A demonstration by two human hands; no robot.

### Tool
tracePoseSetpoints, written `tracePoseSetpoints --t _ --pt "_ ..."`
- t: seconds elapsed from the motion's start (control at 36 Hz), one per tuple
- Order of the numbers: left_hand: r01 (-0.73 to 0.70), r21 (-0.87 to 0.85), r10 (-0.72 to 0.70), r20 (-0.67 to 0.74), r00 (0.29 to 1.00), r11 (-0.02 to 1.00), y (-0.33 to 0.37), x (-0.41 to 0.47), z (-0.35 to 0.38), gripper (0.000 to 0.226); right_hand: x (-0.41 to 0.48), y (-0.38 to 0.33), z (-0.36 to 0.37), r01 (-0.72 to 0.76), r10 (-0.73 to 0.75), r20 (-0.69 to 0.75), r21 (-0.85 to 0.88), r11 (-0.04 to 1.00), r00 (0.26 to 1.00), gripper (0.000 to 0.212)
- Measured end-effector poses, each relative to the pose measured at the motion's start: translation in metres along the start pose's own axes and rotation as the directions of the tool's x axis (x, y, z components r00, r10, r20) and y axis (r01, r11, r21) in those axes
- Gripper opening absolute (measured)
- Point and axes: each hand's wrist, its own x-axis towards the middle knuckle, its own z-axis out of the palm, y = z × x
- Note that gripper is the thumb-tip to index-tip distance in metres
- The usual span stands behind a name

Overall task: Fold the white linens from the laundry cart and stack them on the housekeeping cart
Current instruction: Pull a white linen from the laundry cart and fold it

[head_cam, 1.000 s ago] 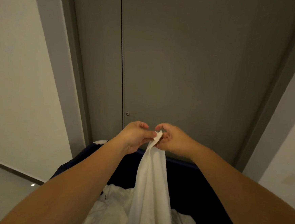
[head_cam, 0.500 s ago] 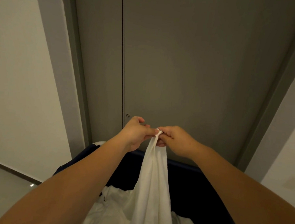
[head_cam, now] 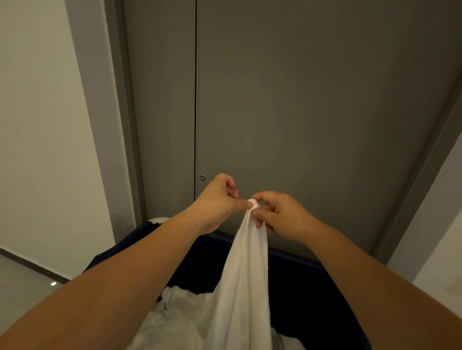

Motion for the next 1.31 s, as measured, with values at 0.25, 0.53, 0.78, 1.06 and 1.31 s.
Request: tracePoseSetpoints --t 0.25,0.53,0.78,1.06,1.31 --pt "-0.115 0.061 0.122 -0.126 0.985 0.992 0.005 -0.008 -0.002 0.037 0.002 0.001 0.003 0.076 -0.093 -0.182 -0.099 0.992 0.979 0.013" --pt "-0.196 0.225 0.205 -0.018 0.979 0.954 -0.033 -0.022 0.003 0.023 0.016 -0.022 -0.026 0.059 -0.112 -0.366 -0.154 0.986 0.924 0.012" --pt "-0.267 0.249 0.287 -0.046 0.957 0.931 -0.024 -0.008 0.021 0.011 0.021 -0.042 -0.061 0.084 -0.174 -0.507 -0.197 0.977 0.844 0.019" --pt "-0.139 0.476 0.11 0.089 0.99 0.868 -0.072 -0.009 0.019 0.009 0.02 -0.049 -0.107 0.044 -0.161 -0.656 -0.191 0.981 0.738 0.017" --pt "-0.234 0.501 0.269 0.003 0.963 0.833 -0.072 -0.003 0.061 0.023 0.023 -0.055 -0.114 -0.015 -0.166 -0.685 -0.25 0.968 0.71 0.016"
